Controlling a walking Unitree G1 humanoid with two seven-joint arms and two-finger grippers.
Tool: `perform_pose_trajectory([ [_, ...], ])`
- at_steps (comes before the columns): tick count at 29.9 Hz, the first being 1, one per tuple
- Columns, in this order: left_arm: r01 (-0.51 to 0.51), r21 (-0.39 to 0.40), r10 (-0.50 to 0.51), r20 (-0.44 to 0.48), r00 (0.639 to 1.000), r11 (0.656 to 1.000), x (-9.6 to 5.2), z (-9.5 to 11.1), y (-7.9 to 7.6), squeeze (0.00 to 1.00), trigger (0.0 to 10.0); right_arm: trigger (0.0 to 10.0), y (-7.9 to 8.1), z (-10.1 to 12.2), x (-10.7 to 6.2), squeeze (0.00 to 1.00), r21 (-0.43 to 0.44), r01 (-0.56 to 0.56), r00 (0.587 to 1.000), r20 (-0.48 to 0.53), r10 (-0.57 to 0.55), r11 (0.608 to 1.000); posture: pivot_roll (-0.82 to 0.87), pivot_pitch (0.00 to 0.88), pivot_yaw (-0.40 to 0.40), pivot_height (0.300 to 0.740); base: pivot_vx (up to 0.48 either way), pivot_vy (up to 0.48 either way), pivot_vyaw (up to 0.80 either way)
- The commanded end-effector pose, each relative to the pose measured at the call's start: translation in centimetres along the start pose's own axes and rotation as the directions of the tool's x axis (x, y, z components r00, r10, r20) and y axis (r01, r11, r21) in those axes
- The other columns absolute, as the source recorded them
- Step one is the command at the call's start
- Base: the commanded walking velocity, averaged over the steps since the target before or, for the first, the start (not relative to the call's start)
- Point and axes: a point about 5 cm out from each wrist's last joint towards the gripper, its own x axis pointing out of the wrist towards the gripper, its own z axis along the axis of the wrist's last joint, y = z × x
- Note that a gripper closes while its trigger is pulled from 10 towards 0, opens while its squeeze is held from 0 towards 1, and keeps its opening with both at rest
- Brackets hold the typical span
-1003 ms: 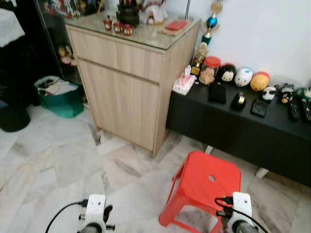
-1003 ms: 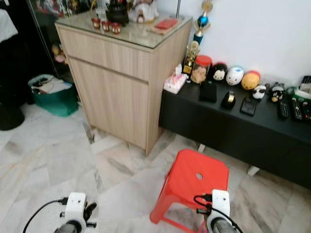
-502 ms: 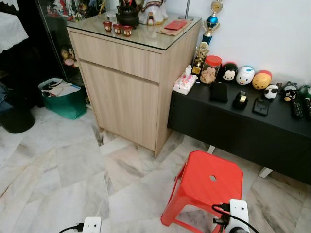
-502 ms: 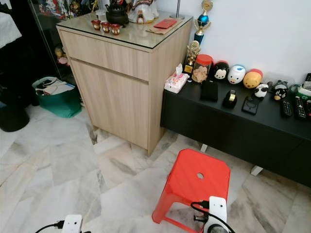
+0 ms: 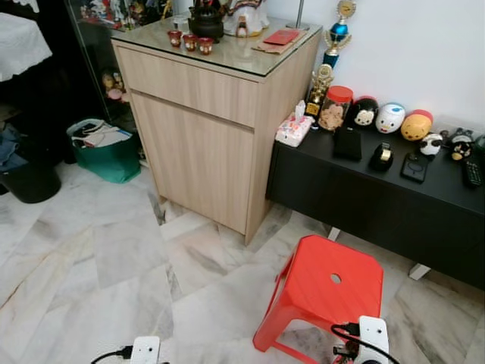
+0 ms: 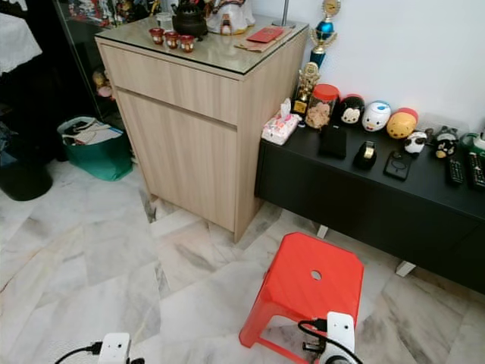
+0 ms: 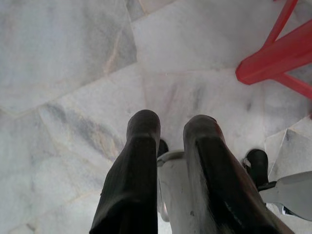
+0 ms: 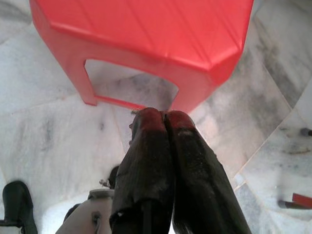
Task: Hang keys on a hook
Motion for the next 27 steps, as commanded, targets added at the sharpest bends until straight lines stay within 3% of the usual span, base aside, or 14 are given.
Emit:
perform_pose_trajectory([
  [1, 0.003, -0.007, -0.003, -0.030, 1.000, 1.000, -0.19, -0.80, -0.09, 0.00, 10.0, 10.0, -0.08, -0.09, -0.01, 0.00, 0.008, 0.005, 1.000, -0.004, -0.005, 1.000, -0.01, 0.000, -0.053, 0.740, -0.270, 0.000, 0.00],
  [10, -0.003, -0.014, 0.003, -0.027, 1.000, 1.000, -0.08, -0.52, -0.02, 0.00, 10.0, 10.0, -0.19, 0.03, 0.03, 0.00, 0.018, 0.013, 1.000, -0.010, -0.012, 1.000, -0.01, 0.000, -0.063, 0.740, -0.303, 0.000, -0.46],
  [27, -0.002, -0.008, 0.001, -0.058, 0.998, 1.000, -0.13, -0.91, 0.13, 0.00, 10.0, 10.0, -0.38, 0.39, 0.08, 0.00, 0.038, 0.024, 1.000, 0.001, -0.024, 0.999, -0.01, 0.000, -0.069, 0.740, -0.308, 0.000, 0.00],
])
